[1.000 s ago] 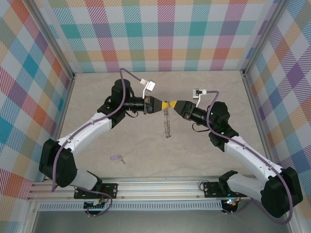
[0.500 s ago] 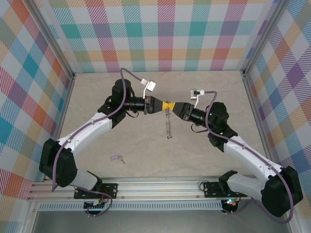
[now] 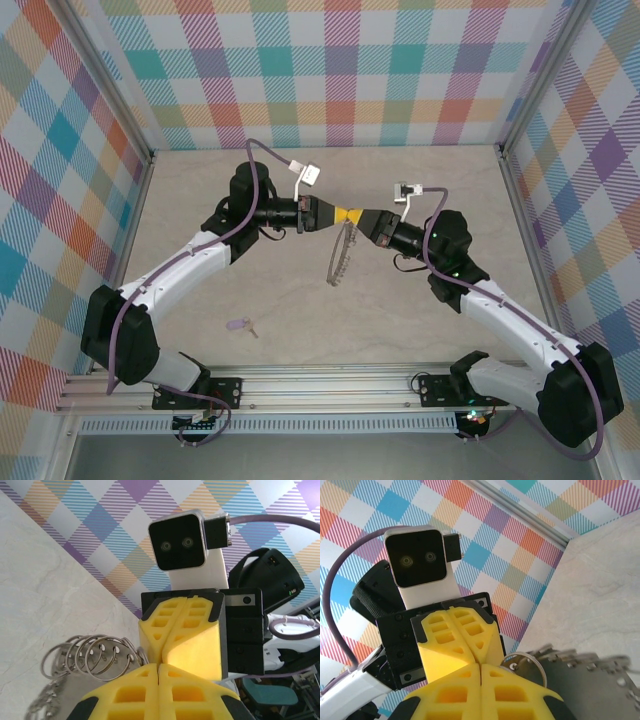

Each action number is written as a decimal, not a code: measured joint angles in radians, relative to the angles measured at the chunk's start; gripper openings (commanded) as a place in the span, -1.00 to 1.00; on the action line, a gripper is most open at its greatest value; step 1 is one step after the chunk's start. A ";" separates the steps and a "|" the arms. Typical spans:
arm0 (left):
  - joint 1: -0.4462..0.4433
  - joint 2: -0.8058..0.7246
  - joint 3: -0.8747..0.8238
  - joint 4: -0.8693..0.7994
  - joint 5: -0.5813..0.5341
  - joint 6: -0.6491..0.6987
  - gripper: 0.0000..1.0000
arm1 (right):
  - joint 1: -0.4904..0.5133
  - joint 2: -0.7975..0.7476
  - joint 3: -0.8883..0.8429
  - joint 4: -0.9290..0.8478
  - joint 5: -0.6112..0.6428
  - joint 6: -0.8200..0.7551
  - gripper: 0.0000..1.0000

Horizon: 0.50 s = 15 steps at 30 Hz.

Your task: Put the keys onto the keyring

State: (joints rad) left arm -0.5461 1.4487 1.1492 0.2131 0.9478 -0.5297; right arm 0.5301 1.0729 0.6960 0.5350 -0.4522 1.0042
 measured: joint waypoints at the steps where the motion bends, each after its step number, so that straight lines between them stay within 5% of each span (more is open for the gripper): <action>1: -0.002 -0.001 0.000 0.000 -0.013 -0.006 -0.80 | 0.000 0.000 0.000 0.000 0.008 0.000 -1.00; 7: -0.011 -0.053 -0.020 0.032 -0.151 -0.078 -0.22 | 0.003 -0.001 -0.025 0.044 0.051 -0.002 -1.00; 15: -0.011 -0.122 -0.103 0.193 -0.278 -0.230 -0.25 | 0.005 0.006 -0.071 0.141 0.082 -0.003 -1.00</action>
State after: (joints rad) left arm -0.5571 1.3262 1.0466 0.4061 0.6701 -0.7601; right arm 0.5346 1.0790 0.6247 0.6758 -0.3706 1.0016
